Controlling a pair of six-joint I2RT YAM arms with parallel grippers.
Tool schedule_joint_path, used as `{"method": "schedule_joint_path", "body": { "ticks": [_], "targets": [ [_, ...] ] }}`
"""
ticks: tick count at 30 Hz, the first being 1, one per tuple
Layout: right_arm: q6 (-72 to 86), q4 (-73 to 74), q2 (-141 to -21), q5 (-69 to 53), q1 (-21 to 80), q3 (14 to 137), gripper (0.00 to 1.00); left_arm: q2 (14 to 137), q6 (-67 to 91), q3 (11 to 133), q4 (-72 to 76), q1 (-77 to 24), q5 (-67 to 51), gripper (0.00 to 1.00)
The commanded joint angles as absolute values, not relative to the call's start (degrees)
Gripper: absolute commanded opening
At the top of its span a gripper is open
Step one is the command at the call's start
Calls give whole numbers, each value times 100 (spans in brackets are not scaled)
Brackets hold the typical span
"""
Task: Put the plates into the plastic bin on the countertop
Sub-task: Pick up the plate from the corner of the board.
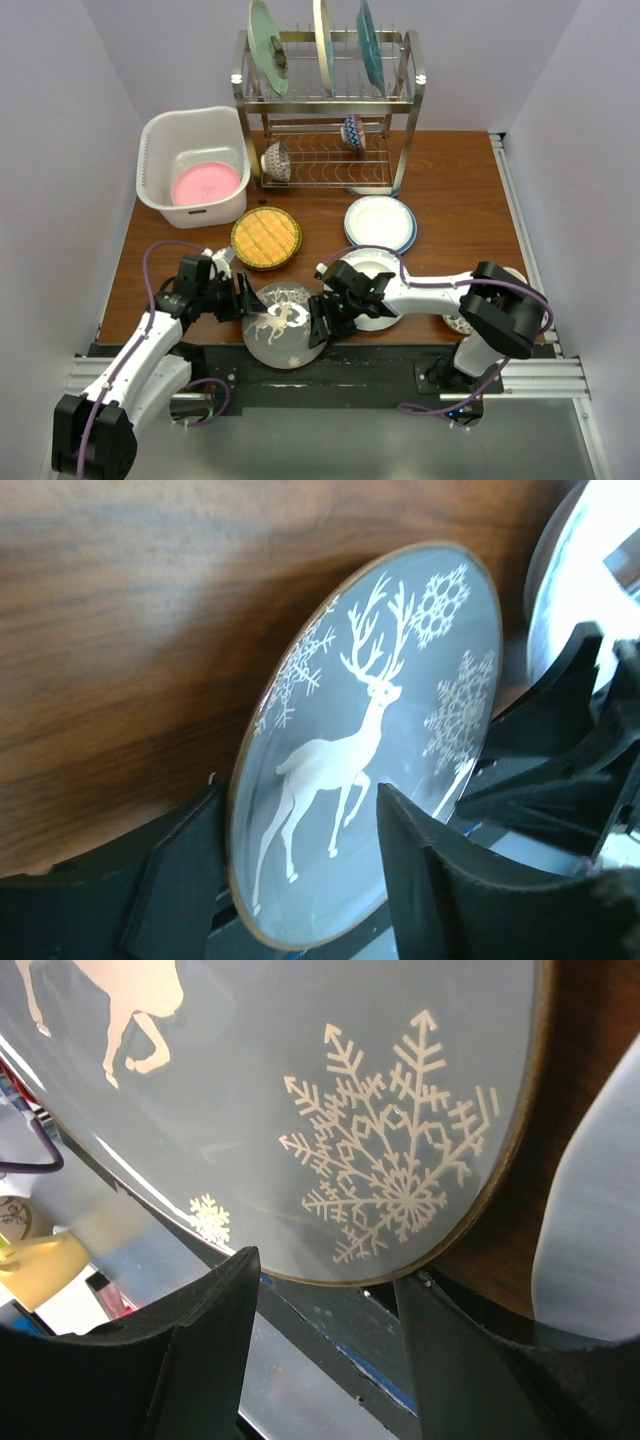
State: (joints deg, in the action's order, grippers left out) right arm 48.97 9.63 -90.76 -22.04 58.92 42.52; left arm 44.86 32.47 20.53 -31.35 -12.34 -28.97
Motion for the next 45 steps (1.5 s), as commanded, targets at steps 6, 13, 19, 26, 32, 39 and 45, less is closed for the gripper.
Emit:
{"method": "schedule_joint_path", "body": {
  "ticks": [6,13,19,26,32,39,45],
  "targets": [
    [4852,149,-9097,-2127,5880,4535,60,4588,2962,2347,-3384,-1310,-4526,43],
    [4834,167,-9088,-2109,5880,4544,60,4518,2962,2347,-3366,-1318,-4632,8],
    [4834,193,-9088,-2101,5880,4553,60,4447,2962,2364,-3419,-1318,-4632,0],
    [4825,211,-9062,-2101,5880,4570,61,4421,2865,2627,-3726,-1318,-4272,0],
    [4816,272,-8983,-2145,5880,4614,62,4544,2778,2944,-3929,-1318,-3964,0],
    [4772,387,-8851,-2109,5889,4632,63,4720,2628,3146,-4192,-1310,-3700,0],
    [4729,448,-8772,-2083,5880,4641,66,4693,2575,3331,-4385,-1310,-3604,0]
  ]
}}
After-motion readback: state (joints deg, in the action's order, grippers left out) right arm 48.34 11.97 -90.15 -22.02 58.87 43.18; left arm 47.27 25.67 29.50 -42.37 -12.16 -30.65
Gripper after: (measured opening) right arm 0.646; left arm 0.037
